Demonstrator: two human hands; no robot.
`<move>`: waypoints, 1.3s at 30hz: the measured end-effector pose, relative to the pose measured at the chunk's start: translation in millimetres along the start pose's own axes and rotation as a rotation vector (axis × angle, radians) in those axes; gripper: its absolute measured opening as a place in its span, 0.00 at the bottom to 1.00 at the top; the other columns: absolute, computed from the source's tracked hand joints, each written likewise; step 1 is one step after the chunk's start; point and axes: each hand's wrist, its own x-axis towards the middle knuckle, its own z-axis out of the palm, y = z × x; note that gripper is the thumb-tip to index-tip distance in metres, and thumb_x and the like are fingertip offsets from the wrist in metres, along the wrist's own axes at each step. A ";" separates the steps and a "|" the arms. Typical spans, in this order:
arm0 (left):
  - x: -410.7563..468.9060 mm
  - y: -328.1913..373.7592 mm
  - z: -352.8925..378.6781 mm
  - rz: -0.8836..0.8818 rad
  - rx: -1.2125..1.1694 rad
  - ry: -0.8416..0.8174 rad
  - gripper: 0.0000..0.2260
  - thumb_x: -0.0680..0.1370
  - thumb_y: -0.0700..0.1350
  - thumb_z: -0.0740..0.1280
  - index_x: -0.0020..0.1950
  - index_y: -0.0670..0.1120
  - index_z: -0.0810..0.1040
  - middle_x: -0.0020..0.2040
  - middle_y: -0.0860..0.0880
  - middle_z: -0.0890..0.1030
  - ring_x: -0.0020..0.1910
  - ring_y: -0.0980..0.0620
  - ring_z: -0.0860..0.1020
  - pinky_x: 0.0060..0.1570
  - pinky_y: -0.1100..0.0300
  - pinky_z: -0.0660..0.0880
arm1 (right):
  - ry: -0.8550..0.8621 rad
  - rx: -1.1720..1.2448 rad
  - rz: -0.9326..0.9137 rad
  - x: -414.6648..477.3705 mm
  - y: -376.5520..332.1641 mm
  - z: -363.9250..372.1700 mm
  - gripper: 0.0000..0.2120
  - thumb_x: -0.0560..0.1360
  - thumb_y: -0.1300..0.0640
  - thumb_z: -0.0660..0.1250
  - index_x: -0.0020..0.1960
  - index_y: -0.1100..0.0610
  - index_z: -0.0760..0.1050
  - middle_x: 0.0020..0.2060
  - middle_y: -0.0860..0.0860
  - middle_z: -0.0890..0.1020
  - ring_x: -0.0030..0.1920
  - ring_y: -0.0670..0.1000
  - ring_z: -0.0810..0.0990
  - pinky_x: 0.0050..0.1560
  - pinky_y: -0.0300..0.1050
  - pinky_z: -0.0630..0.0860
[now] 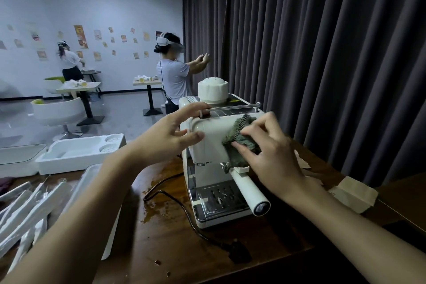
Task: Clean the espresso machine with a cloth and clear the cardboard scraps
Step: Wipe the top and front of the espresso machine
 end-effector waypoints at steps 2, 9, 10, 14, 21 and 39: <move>0.6 1.2 1.4 0.001 0.031 0.022 0.18 0.83 0.48 0.64 0.70 0.65 0.68 0.67 0.65 0.73 0.69 0.71 0.67 0.68 0.59 0.69 | -0.102 0.015 -0.042 4.5 -16.2 4.5 0.11 0.69 0.60 0.77 0.43 0.62 0.76 0.44 0.53 0.70 0.41 0.53 0.75 0.40 0.40 0.76; -2.4 2.5 5.4 -0.011 0.032 0.063 0.17 0.84 0.49 0.61 0.73 0.61 0.68 0.65 0.65 0.73 0.62 0.76 0.69 0.53 0.75 0.68 | -0.269 0.054 -0.098 7.2 -37.9 13.9 0.11 0.70 0.61 0.76 0.45 0.60 0.74 0.47 0.50 0.67 0.39 0.53 0.78 0.42 0.41 0.79; -2.4 2.8 6.1 -0.006 0.047 0.069 0.18 0.84 0.48 0.61 0.73 0.61 0.68 0.65 0.65 0.73 0.62 0.77 0.68 0.52 0.75 0.68 | -0.264 0.058 -0.080 5.7 -32.6 11.8 0.11 0.69 0.62 0.76 0.45 0.61 0.75 0.48 0.50 0.68 0.41 0.53 0.78 0.44 0.41 0.78; -2.5 3.5 8.3 0.003 0.071 0.075 0.18 0.83 0.48 0.64 0.70 0.64 0.68 0.63 0.70 0.70 0.60 0.81 0.66 0.53 0.79 0.67 | -0.117 0.049 0.025 -4.5 1.1 0.6 0.09 0.68 0.66 0.76 0.45 0.64 0.77 0.49 0.52 0.70 0.47 0.51 0.74 0.53 0.29 0.69; -0.8 1.3 9.7 0.018 0.063 0.073 0.19 0.82 0.47 0.65 0.72 0.60 0.68 0.67 0.64 0.72 0.64 0.76 0.66 0.58 0.71 0.67 | 0.102 -0.001 0.163 -20.0 32.3 -7.4 0.10 0.67 0.65 0.78 0.44 0.65 0.79 0.46 0.56 0.73 0.46 0.47 0.72 0.51 0.30 0.68; -3.1 4.1 14.4 -0.018 -0.018 0.072 0.25 0.76 0.52 0.65 0.74 0.59 0.68 0.68 0.59 0.73 0.70 0.60 0.69 0.72 0.41 0.69 | 0.145 -0.031 0.195 -9.2 36.7 -12.9 0.13 0.71 0.66 0.74 0.55 0.64 0.81 0.55 0.59 0.76 0.55 0.43 0.71 0.60 0.26 0.65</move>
